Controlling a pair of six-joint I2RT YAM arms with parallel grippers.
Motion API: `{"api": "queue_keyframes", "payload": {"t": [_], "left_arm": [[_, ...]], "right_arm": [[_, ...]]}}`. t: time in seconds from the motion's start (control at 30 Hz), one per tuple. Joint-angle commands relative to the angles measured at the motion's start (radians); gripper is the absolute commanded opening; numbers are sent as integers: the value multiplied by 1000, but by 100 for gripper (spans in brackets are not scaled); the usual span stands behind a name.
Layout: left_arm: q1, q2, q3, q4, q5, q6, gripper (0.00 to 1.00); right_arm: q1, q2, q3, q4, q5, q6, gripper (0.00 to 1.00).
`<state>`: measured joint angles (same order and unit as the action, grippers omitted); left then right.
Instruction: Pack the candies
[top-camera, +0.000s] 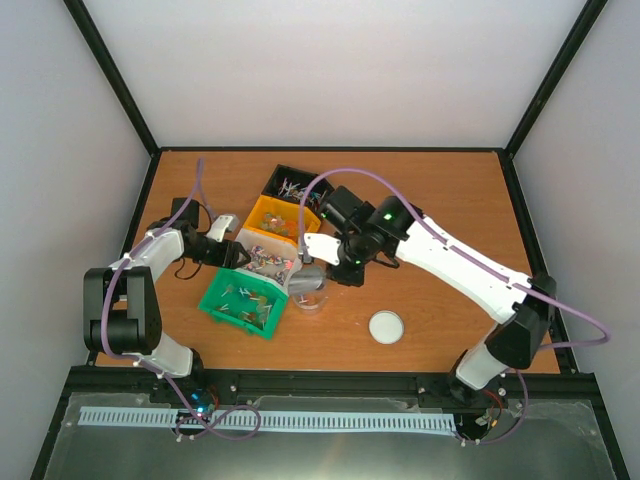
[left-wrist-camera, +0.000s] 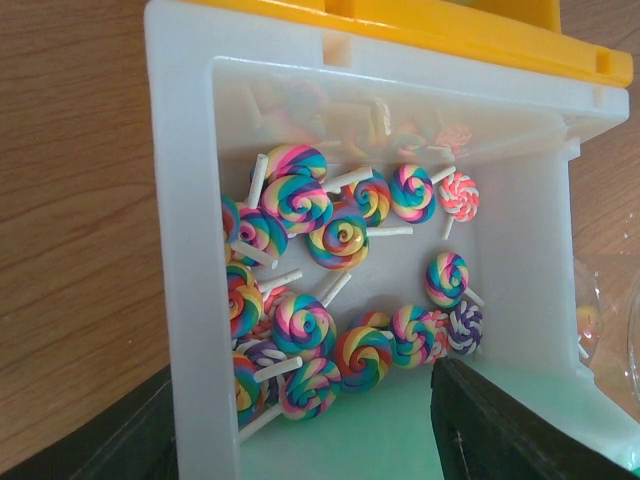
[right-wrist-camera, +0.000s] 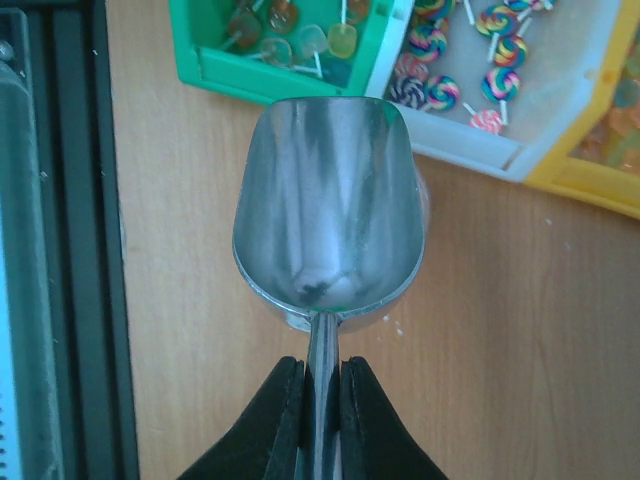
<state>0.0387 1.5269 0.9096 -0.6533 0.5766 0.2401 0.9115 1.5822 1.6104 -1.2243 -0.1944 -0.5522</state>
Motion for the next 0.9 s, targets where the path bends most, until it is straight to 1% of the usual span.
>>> {"api": "queue_keyframes", "payload": {"t": [0.0, 0.13, 0.27, 0.4, 0.5, 0.63, 0.87], "left_arm": [[-7, -15, 0, 13, 29, -13, 65], [-6, -33, -9, 11, 15, -10, 64], [-7, -34, -10, 12, 14, -10, 65], [-7, -19, -10, 12, 15, -9, 65], [-7, -15, -9, 12, 18, -9, 65], [-7, -14, -10, 16, 21, -10, 65], [-7, -16, -11, 11, 24, -13, 65]], "right_arm": [[44, 93, 104, -41, -65, 85, 3], [76, 185, 204, -53, -93, 105, 3], [110, 270, 258, -64, -89, 131, 3], [159, 348, 285, -79, -25, 147, 3], [176, 376, 298, -72, -4, 166, 3], [181, 411, 314, -57, 43, 194, 3], [181, 503, 369, -51, 80, 211, 3]]}}
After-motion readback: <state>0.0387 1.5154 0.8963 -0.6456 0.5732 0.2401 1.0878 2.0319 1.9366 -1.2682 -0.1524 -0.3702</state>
